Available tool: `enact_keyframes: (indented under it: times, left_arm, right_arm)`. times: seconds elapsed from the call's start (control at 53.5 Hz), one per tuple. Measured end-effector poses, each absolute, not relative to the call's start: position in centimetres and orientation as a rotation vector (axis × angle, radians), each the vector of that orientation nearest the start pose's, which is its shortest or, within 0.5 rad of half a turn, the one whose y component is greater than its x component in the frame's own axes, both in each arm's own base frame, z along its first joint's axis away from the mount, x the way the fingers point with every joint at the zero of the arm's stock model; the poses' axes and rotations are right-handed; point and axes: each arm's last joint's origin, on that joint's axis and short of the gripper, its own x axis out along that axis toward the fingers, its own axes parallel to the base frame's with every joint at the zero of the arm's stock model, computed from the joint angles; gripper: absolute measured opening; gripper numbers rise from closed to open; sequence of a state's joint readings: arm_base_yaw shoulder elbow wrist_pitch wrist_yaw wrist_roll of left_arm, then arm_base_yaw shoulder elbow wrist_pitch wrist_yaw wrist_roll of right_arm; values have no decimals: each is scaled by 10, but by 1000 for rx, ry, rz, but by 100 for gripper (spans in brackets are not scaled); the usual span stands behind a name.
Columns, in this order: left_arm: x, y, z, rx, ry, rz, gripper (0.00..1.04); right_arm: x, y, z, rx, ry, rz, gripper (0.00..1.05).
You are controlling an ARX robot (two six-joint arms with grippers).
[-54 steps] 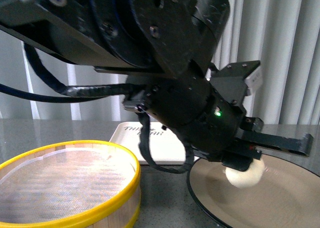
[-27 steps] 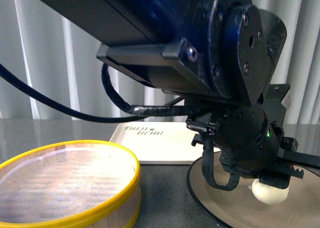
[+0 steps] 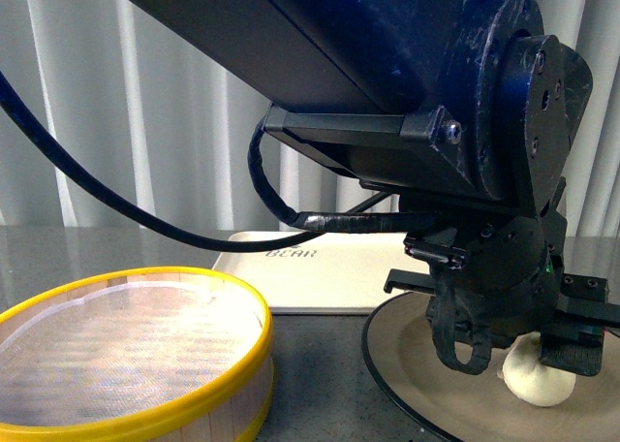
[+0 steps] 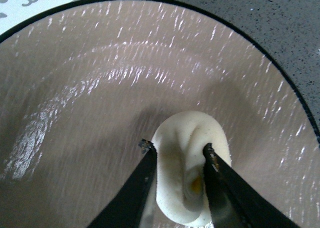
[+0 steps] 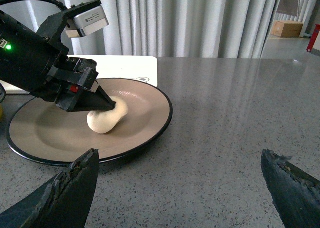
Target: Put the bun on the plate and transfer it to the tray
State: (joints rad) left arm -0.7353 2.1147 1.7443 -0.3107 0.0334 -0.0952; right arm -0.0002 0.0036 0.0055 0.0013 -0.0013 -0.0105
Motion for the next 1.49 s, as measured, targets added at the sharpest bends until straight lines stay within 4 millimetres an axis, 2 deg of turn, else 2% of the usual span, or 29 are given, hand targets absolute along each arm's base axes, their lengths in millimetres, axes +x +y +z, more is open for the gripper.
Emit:
enact_keyframes:
  times: [0.355, 0.467, 0.504, 0.747, 0.859, 0.934, 0.99, 1.065, 1.158, 1.214, 1.308, 1.42, 1.495]
  left_arm:
    - [362, -320, 235, 127, 705, -637, 80]
    - [363, -320, 236, 119, 705, -634, 98]
    - [363, -320, 237, 118, 703, -634, 100]
    - [365, -317, 239, 88, 714, -656, 98]
    - [374, -304, 249, 35, 695, -626, 98]
    - [385, -285, 263, -9, 646, -557, 98]
    - [398, -262, 276, -37, 568, -461, 98]
    - [415, -219, 291, -99, 496, -288, 98]
    - [424, -171, 295, -118, 463, -101, 98]
    - [425, -154, 294, -122, 461, -42, 98]
    - [427, -144, 294, -128, 461, -15, 98]
    - [427, -146, 293, -124, 458, -17, 98]
    - [419, -143, 288, -79, 271, -5, 86]
  right_arm:
    - [98, 0, 165, -10, -3, 1, 96]
    - [98, 0, 165, -10, -3, 1, 96]
    - [98, 0, 165, -10, -3, 1, 96]
    - [98, 0, 165, -10, -3, 1, 96]
    - [98, 0, 165, -10, -3, 1, 96]
    - [98, 0, 165, -10, -3, 1, 96]
    - [98, 0, 165, -10, -3, 1, 96]
    - [98, 0, 165, -10, -3, 1, 96]
    - [98, 0, 165, -10, -3, 1, 96]
    - [98, 0, 165, -10, -3, 1, 96]
    - [98, 0, 165, -11, -3, 2, 96]
    - [98, 0, 165, -10, -3, 2, 96]
    - [98, 0, 165, -10, -3, 1, 96]
